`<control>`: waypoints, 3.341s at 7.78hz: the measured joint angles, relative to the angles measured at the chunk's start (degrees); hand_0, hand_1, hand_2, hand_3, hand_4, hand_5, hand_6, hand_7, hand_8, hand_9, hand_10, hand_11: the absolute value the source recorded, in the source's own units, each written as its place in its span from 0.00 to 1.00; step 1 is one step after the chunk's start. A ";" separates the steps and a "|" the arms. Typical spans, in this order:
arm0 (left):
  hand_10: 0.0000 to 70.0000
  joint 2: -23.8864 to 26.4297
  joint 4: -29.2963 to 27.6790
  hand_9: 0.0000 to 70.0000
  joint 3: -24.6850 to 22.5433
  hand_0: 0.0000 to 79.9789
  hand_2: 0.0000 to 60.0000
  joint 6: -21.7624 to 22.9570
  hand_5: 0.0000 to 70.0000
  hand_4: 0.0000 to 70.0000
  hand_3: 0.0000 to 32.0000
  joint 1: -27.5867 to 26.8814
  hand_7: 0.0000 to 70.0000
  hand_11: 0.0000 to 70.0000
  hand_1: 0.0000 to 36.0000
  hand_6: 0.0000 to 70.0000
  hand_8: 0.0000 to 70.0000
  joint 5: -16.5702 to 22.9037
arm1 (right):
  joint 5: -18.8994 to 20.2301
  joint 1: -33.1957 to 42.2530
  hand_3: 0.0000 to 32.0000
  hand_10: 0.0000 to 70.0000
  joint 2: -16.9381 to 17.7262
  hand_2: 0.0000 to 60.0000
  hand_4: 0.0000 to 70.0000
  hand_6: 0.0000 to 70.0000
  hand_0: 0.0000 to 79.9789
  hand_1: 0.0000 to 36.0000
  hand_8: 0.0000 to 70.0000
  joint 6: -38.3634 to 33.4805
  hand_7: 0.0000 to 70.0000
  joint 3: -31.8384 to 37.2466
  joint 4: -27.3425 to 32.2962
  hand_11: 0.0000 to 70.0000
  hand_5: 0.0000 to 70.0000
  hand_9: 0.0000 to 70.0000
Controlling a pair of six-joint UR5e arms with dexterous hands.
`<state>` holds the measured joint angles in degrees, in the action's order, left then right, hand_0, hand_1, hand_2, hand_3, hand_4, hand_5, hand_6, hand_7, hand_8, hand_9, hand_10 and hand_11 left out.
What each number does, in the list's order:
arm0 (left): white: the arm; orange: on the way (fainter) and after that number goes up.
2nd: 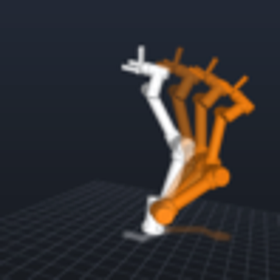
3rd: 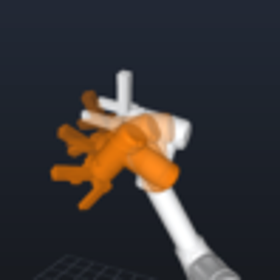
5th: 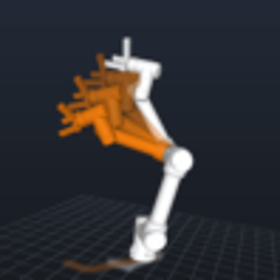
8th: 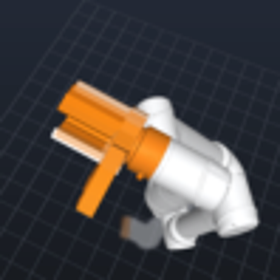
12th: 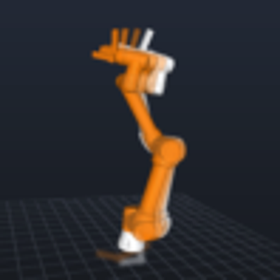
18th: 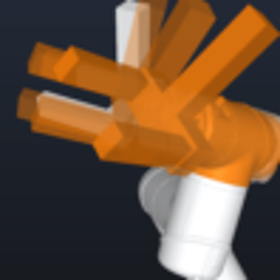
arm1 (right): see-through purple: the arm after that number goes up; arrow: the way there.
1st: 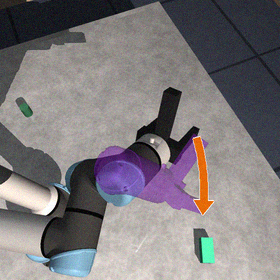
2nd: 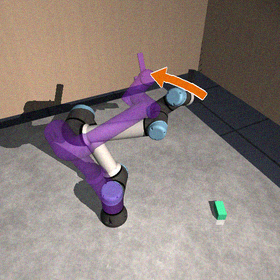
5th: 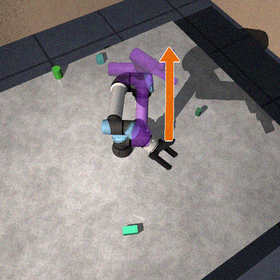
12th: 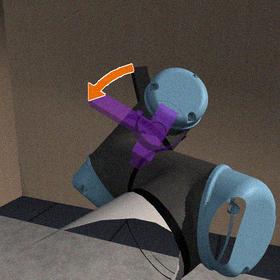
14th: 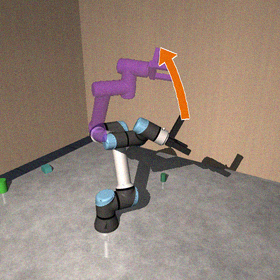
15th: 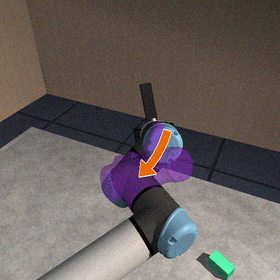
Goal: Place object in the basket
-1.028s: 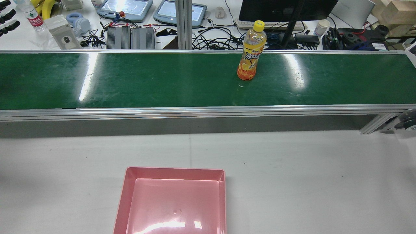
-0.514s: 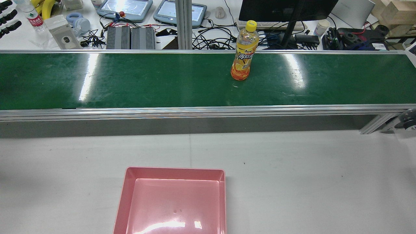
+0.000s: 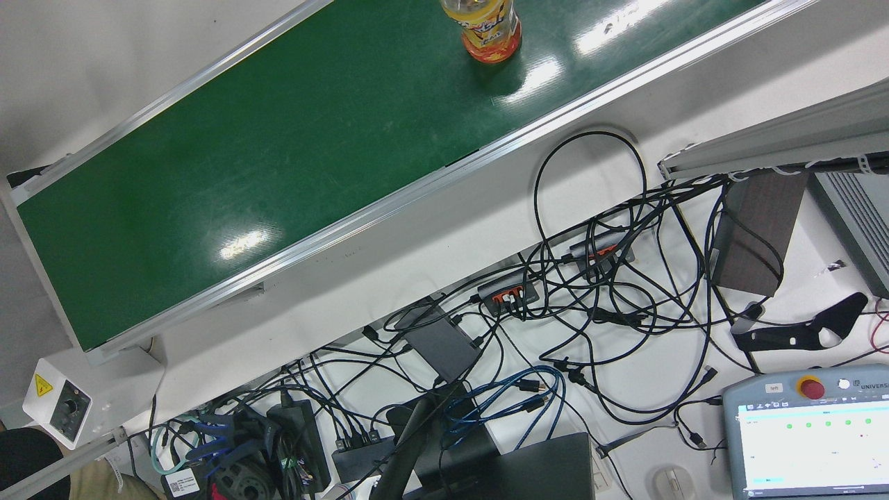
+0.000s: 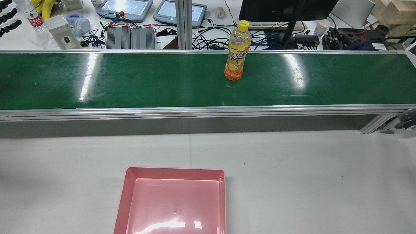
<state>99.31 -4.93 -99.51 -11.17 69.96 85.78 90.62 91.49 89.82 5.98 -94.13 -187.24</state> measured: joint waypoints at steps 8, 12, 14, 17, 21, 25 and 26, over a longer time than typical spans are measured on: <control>0.09 0.02 0.09 0.07 0.06 0.73 0.00 -0.29 0.22 0.17 0.01 -0.18 0.00 0.14 0.10 0.02 0.06 0.00 | 0.00 0.00 0.00 0.00 0.00 0.00 0.00 0.00 0.00 0.00 0.00 0.00 0.00 -0.11 0.01 0.00 0.00 0.00; 0.09 0.28 0.48 0.07 0.26 0.73 0.00 -0.58 0.22 0.17 0.00 -0.24 0.01 0.15 0.10 0.02 0.06 0.00 | 0.00 0.00 0.00 0.00 0.00 0.00 0.00 0.00 0.00 0.00 0.00 -0.05 0.00 -0.23 -0.05 0.00 0.00 0.00; 0.09 0.34 0.63 0.05 0.39 0.73 0.00 -0.57 0.21 0.17 0.01 -0.92 0.00 0.16 0.12 0.02 0.05 0.00 | 0.00 0.00 0.00 0.00 0.00 0.00 0.00 0.00 0.00 0.00 0.00 -0.01 0.00 -0.18 -0.05 0.00 0.00 0.00; 0.10 0.43 1.37 0.05 0.56 0.74 0.00 -0.59 0.20 0.17 0.01 -1.61 0.00 0.17 0.13 0.02 0.04 -0.03 | 0.00 0.00 0.00 0.00 0.00 0.00 0.00 0.00 0.00 0.00 0.00 -0.08 0.00 -0.22 -0.05 0.00 0.00 0.00; 0.11 0.33 1.67 0.05 0.78 0.73 0.00 -0.61 0.21 0.17 0.01 -1.75 0.00 0.17 0.12 0.02 0.04 -0.03 | 0.00 0.00 0.00 0.00 0.00 0.00 0.00 0.00 0.00 0.00 0.00 0.00 0.00 -0.18 -0.05 0.00 0.00 0.00; 0.11 0.27 1.67 0.02 0.81 0.74 0.00 -0.61 0.19 0.16 0.03 -1.73 0.00 0.18 0.13 0.01 0.03 -0.03 | 0.00 0.00 0.00 0.00 0.00 0.00 0.00 0.00 0.00 0.00 0.00 0.00 0.00 -0.17 -0.05 0.00 0.00 0.00; 0.10 0.27 1.67 0.04 0.81 0.74 0.00 -0.61 0.21 0.17 0.02 -1.75 0.00 0.17 0.13 0.02 0.03 -0.06 | 0.00 0.00 0.00 0.00 0.00 0.00 0.00 0.00 0.00 0.00 0.00 0.00 0.00 -0.17 -0.05 0.00 0.00 0.00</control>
<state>99.58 -3.25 -98.70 -11.78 68.22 85.72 90.62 91.50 89.82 5.98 -94.31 -187.30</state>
